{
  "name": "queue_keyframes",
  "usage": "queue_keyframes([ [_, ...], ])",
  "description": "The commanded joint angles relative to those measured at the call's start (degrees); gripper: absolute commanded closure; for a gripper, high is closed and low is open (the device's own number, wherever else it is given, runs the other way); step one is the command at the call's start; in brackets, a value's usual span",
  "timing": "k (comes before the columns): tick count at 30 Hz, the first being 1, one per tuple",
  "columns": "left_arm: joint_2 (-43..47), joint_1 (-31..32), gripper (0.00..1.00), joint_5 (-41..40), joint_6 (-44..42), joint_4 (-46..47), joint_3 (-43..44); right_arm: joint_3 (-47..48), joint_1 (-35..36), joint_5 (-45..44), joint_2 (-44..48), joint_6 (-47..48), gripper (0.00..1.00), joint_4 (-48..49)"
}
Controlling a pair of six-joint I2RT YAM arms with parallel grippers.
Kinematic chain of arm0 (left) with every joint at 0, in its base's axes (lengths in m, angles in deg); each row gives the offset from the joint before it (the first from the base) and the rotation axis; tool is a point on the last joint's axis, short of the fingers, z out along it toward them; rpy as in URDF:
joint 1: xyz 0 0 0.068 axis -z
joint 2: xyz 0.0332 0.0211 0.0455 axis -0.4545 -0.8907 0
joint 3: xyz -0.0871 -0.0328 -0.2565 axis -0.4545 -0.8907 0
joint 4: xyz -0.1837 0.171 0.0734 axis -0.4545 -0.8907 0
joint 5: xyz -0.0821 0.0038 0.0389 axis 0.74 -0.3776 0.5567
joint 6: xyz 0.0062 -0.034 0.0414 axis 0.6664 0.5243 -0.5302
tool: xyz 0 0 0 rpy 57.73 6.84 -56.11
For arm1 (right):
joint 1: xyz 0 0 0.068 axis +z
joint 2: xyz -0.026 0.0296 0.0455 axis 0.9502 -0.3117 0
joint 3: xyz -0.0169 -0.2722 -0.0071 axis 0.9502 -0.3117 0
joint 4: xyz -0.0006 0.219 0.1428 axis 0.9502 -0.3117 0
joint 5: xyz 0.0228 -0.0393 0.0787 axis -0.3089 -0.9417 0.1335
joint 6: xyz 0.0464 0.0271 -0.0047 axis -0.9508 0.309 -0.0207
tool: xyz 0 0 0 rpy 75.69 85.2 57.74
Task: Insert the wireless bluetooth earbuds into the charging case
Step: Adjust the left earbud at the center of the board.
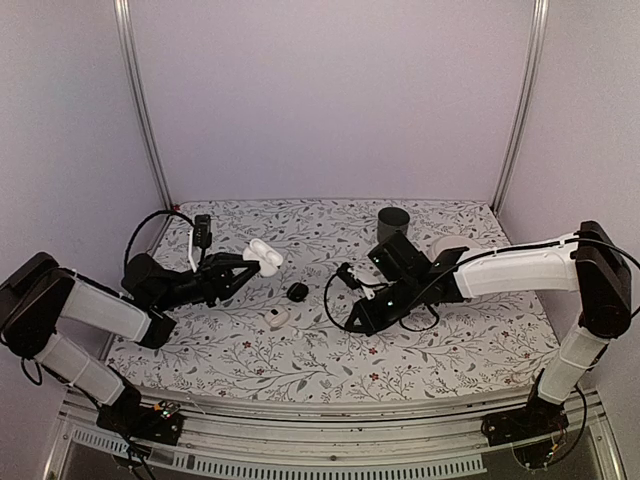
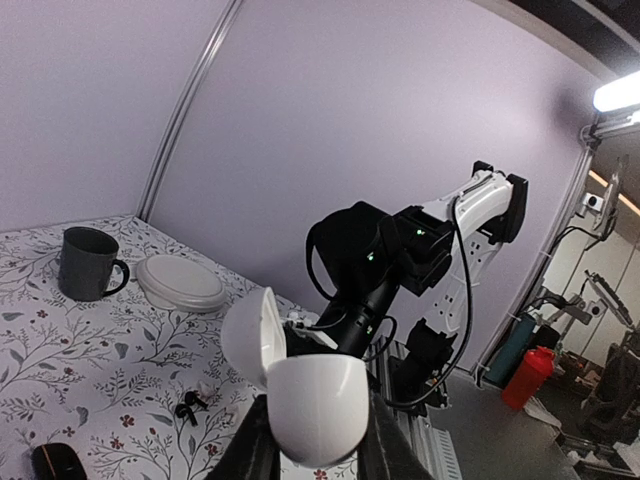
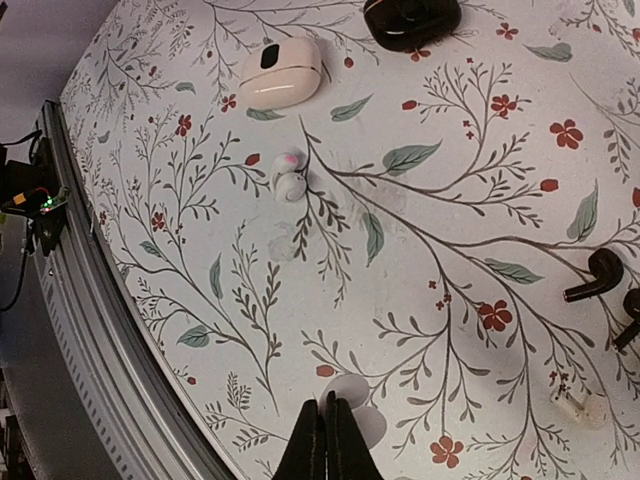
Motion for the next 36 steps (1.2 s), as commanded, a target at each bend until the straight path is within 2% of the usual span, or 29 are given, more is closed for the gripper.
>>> queue_keyframes([
  [1,-3.21,0.26,1.0,1.59,0.12,3.7,1.73,0.32,-1.3,7.17,-1.31,-1.53,0.97,2.13],
  [16,-1.02,0.74,1.0,1.58,-0.12,1.62,0.07,-4.77,-7.24,14.16,-9.23,-10.81,0.96,10.69],
  [20,-0.34,0.73,1.0,1.59,-0.42,1.04,-0.08,-4.78,-7.59,12.95,-9.56,-11.21,0.94,10.74],
  [27,-0.18,0.73,1.0,1.67,-0.51,0.76,-0.11,-4.24,-7.81,9.65,-9.01,-10.43,0.84,8.74],
  [36,-0.33,0.74,1.0,1.75,-0.18,0.69,0.06,-3.73,-7.72,4.59,-6.39,-7.61,0.82,5.97],
])
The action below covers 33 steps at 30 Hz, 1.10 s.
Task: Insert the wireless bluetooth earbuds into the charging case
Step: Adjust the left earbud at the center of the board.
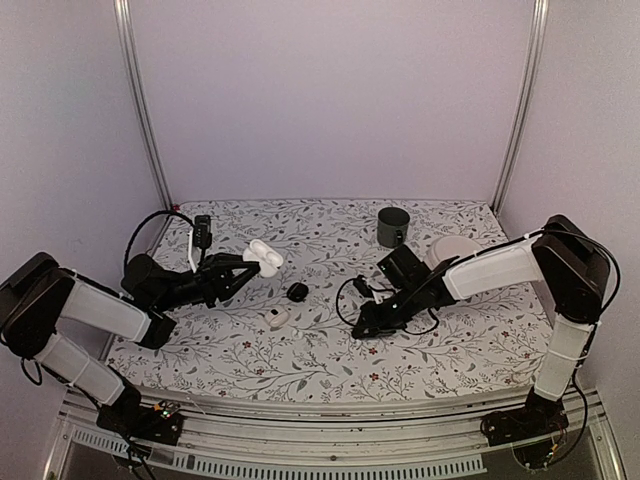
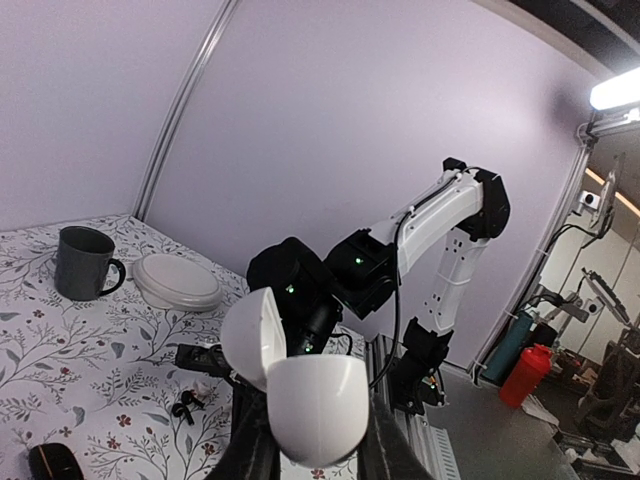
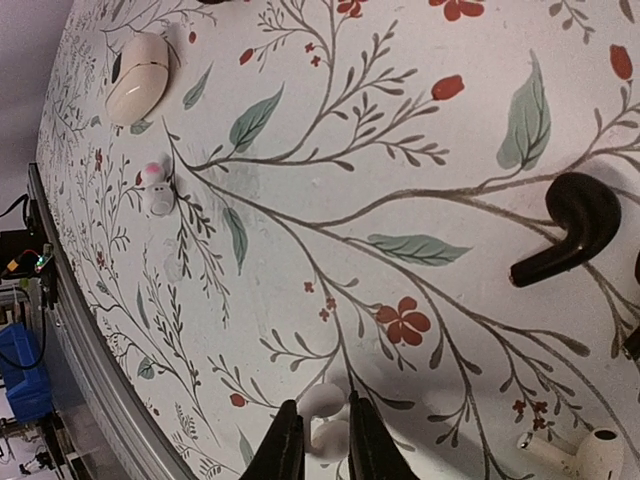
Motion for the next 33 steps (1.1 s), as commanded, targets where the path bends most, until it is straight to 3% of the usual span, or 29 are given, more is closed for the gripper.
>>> queue_keyframes([
  [1,0.87,0.32,1.0,1.04,-0.36,0.17,-0.27,0.4,-0.21,-4.49,2.37,2.21,0.82,-2.48],
  [6,0.76,0.31,1.0,1.04,-0.27,0.19,-0.23,1.43,0.18,-5.4,3.14,3.35,0.78,-3.45],
  [33,1.0,0.23,1.0,1.13,0.09,-0.05,0.02,3.62,2.31,-12.84,1.55,4.76,0.77,-8.06],
])
